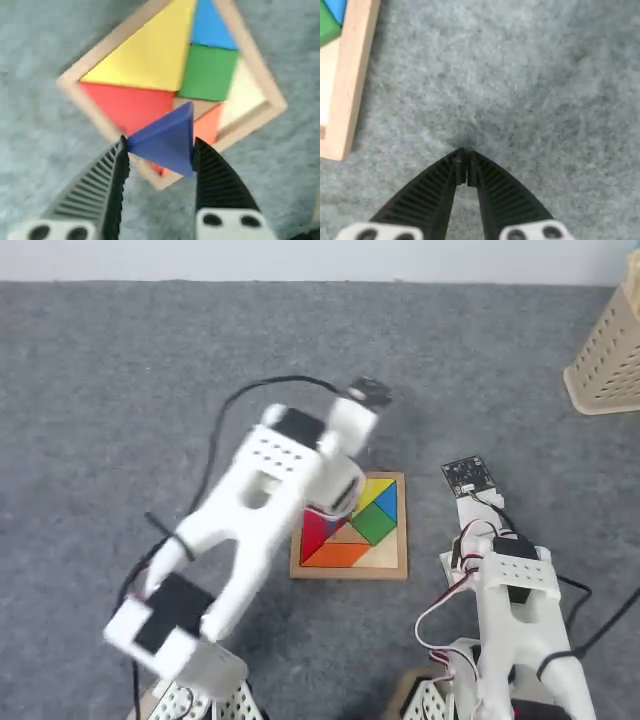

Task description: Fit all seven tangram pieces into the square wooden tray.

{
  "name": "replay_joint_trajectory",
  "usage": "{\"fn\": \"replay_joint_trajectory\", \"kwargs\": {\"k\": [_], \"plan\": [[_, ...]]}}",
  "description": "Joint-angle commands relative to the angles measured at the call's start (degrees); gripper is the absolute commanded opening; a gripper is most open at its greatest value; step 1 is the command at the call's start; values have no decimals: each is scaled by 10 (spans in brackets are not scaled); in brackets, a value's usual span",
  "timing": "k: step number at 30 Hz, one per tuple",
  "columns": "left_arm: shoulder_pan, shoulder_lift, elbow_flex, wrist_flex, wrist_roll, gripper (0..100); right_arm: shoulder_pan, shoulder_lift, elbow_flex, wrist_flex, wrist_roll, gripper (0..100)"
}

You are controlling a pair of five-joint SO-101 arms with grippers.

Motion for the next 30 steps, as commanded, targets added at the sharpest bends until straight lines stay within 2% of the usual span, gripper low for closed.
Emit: {"fn": "replay_joint_trajectory", "kwargs": {"k": [1,4,8,18,21,24,30], "plan": [[51,47,-62,3,8,11,7,-16,-3,-11,5,7],[56,89,-74,-8,-1,11,7,-16,-3,-12,5,7],[53,142,-77,-28,-51,11,7,-16,-3,-12,5,7],[58,156,-109,-14,-260,17,6,-15,-3,-12,6,7],[56,156,-118,-4,-324,89,6,-15,-3,-12,6,7],[55,156,-123,2,-345,165,6,-15,-3,-12,6,7],[56,155,-132,16,-346,156,6,-15,-3,-12,7,7]]}}
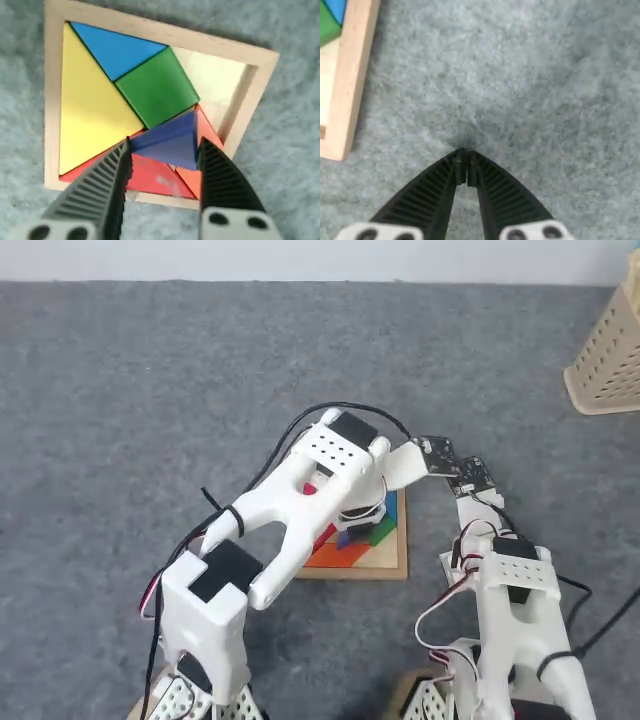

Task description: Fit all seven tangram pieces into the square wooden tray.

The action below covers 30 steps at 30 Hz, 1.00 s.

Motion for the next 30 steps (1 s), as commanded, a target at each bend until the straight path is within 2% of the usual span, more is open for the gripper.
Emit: {"fn": "replay_joint_trajectory", "kwargs": {"k": [1,5,12,15,21,26,30], "plan": [[3,-17,-33,27,-7,156,6,-15,-3,-12,7,7],[5,-17,-65,58,-5,159,6,-15,-3,-12,7,7],[5,-12,-66,58,2,160,6,-15,-3,-12,7,7],[1,-11,-68,45,33,160,6,-15,-3,-12,8,7],[-8,-16,-65,2,162,164,7,-20,3,-17,9,7],[-7,-15,-65,-3,175,252,8,-21,4,-20,7,7],[-8,-14,-54,0,163,240,10,-24,4,-20,8,7]]}}
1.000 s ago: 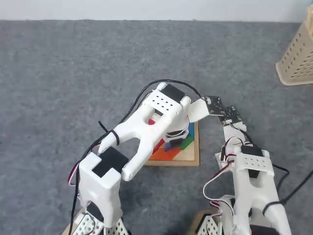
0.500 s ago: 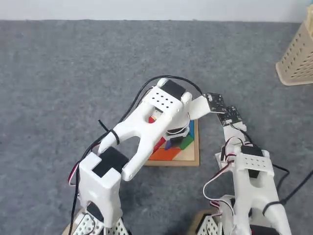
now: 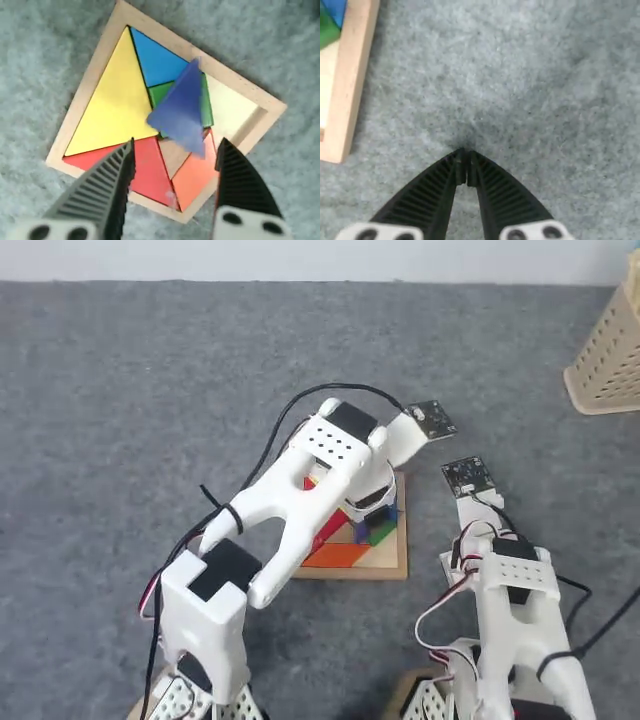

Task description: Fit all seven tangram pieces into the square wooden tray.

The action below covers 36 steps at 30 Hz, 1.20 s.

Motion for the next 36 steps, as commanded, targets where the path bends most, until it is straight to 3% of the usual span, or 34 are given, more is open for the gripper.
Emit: {"fn": "replay_joint_trajectory", "kwargs": {"k": [1,7,13,19,28,36], "plan": [[-3,-16,-7,-5,-4,239,15,-34,1,-11,8,7],[-10,-16,-3,-20,5,204,19,-148,61,-17,5,7],[32,-17,43,-80,75,73,19,-241,105,-12,7,7],[42,-12,106,-135,85,90,19,-247,109,-12,7,8],[-22,-17,138,-134,26,87,19,-247,109,-12,9,9],[-18,-32,12,-65,19,88,19,-247,109,-12,9,9]]}}
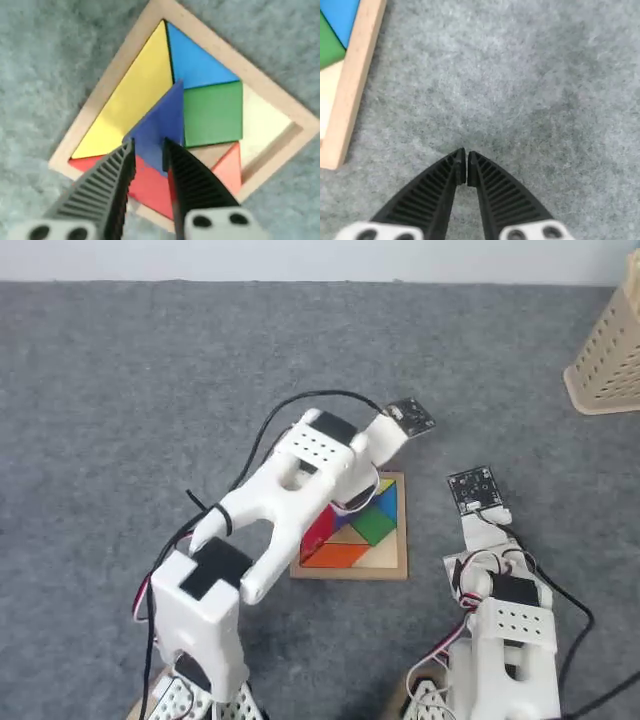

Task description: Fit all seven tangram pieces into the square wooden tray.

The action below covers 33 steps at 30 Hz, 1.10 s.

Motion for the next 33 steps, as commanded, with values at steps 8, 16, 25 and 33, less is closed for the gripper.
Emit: {"fn": "replay_joint_trajectory", "kwargs": {"k": [8,16,25,33], "plan": [[7,49,-98,-55,40,88,7,-17,-5,-6,9,9],[17,59,-100,-36,44,87,7,-17,-5,-6,9,9],[71,58,-100,65,44,87,7,-17,-5,-6,9,9],[94,55,-87,106,44,43,7,-17,-5,-6,9,9]]}}
